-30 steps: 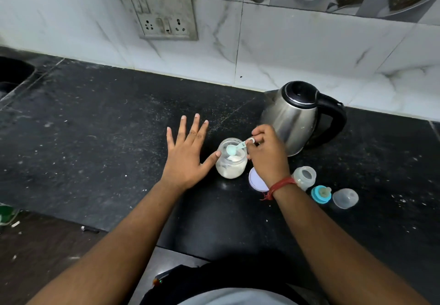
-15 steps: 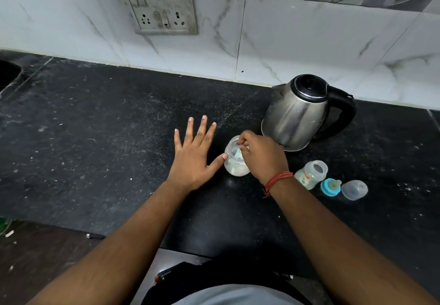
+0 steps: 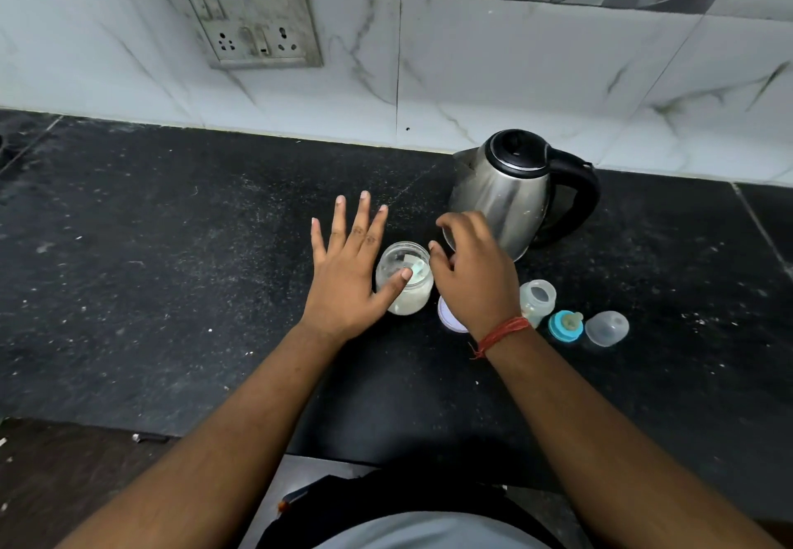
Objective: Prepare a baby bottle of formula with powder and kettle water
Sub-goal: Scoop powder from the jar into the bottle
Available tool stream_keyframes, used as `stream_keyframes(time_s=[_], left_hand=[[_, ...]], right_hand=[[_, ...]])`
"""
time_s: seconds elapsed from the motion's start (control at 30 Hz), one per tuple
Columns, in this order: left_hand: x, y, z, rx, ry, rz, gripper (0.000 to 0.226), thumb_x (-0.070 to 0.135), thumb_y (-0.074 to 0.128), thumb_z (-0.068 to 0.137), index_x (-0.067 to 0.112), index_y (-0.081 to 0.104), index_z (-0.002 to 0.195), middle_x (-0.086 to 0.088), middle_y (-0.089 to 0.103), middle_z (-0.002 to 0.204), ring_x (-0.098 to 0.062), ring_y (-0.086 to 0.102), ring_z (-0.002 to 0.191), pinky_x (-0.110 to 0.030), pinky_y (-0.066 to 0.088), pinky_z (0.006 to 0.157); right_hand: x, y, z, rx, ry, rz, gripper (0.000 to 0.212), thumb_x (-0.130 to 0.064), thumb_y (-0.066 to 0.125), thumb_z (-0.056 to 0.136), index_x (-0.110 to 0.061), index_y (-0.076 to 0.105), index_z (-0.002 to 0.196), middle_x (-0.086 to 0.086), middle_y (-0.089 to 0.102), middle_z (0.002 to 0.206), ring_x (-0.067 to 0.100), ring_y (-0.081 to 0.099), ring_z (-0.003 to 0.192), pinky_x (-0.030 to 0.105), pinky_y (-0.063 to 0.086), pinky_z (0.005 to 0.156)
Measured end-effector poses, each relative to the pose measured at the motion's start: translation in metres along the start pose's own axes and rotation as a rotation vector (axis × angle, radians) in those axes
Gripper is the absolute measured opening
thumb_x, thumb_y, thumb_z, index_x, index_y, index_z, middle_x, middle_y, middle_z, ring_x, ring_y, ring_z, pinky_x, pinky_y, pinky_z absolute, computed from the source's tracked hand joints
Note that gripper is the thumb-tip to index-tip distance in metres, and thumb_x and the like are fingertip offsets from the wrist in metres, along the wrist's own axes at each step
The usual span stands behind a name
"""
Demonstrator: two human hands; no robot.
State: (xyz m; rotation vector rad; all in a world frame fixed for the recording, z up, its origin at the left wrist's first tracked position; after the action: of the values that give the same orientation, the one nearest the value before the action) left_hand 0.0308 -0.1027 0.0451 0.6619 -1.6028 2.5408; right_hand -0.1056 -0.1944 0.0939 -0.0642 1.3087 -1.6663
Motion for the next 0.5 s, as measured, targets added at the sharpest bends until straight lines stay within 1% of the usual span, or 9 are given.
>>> stream_keyframes(time_s=[0.07, 0.13, 0.2, 0.23, 0.37, 0.5], left_hand=[[0.018, -0.002, 0.005, 0.031, 0.048, -0.012, 0.084, 0.070, 0.032, 0.100, 0.020, 0.015, 0.165, -0.003, 0.002, 0.175, -0.028, -0.009, 0.161, -0.067, -0.003, 0.124], [0.036, -0.003, 0.009, 0.062, 0.105, -0.015, 0.083, 0.069, 0.032, 0.100, 0.017, 0.019, 0.164, -0.006, 0.007, 0.174, -0.030, -0.004, 0.161, -0.068, 0.000, 0.124], [0.054, -0.001, 0.012, 0.087, 0.150, -0.020, 0.083, 0.069, 0.031, 0.101, 0.015, 0.023, 0.164, -0.008, 0.011, 0.174, -0.031, 0.001, 0.161, -0.068, 0.001, 0.123], [0.062, 0.002, 0.014, 0.092, 0.162, -0.022, 0.084, 0.069, 0.032, 0.100, 0.015, 0.023, 0.163, -0.008, 0.013, 0.174, -0.031, 0.002, 0.161, -0.068, 0.001, 0.124], [0.087, 0.020, 0.017, 0.062, 0.178, -0.031, 0.084, 0.067, 0.040, 0.099, 0.016, 0.023, 0.163, -0.006, 0.012, 0.174, -0.029, 0.000, 0.161, -0.066, 0.000, 0.125], [0.107, 0.044, 0.018, -0.008, 0.185, -0.064, 0.083, 0.064, 0.042, 0.099, 0.017, 0.022, 0.164, -0.004, 0.011, 0.174, -0.026, -0.002, 0.161, -0.064, 0.001, 0.126]], right_hand=[[0.009, -0.014, 0.000, 0.034, 0.005, 0.027, 0.029, -0.030, 0.060, 0.094, -0.018, 0.059, 0.120, -0.002, 0.056, 0.122, 0.018, 0.066, 0.093, 0.031, 0.053, 0.070], [0.017, -0.028, 0.000, 0.077, 0.009, 0.073, 0.030, -0.028, 0.060, 0.093, -0.016, 0.059, 0.121, 0.000, 0.055, 0.121, 0.020, 0.065, 0.098, 0.037, 0.056, 0.075], [0.028, -0.044, 0.000, 0.123, 0.014, 0.111, 0.031, -0.026, 0.061, 0.092, -0.013, 0.060, 0.120, 0.003, 0.055, 0.122, 0.023, 0.064, 0.102, 0.042, 0.055, 0.081], [0.035, -0.052, 0.000, 0.147, 0.017, 0.118, 0.032, -0.025, 0.062, 0.092, -0.011, 0.060, 0.120, 0.004, 0.055, 0.122, 0.023, 0.063, 0.104, 0.043, 0.055, 0.084], [0.064, -0.079, 0.001, 0.211, 0.036, 0.107, 0.036, -0.025, 0.065, 0.092, -0.009, 0.058, 0.122, 0.006, 0.054, 0.126, 0.023, 0.057, 0.113, 0.040, 0.051, 0.095], [0.101, -0.096, 0.003, 0.216, 0.085, 0.097, 0.041, -0.028, 0.065, 0.091, -0.009, 0.056, 0.126, 0.007, 0.052, 0.131, 0.023, 0.052, 0.121, 0.041, 0.046, 0.103]])
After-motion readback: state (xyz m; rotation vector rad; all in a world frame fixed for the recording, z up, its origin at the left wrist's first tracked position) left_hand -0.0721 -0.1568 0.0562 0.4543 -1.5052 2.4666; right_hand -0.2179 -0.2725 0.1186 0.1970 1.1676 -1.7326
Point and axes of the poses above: each hand's wrist, its own z-axis towards the middle knuckle, its own y-axis out of the palm, x = y × z, the point moved 10 cm from there along z, towards the middle knuckle
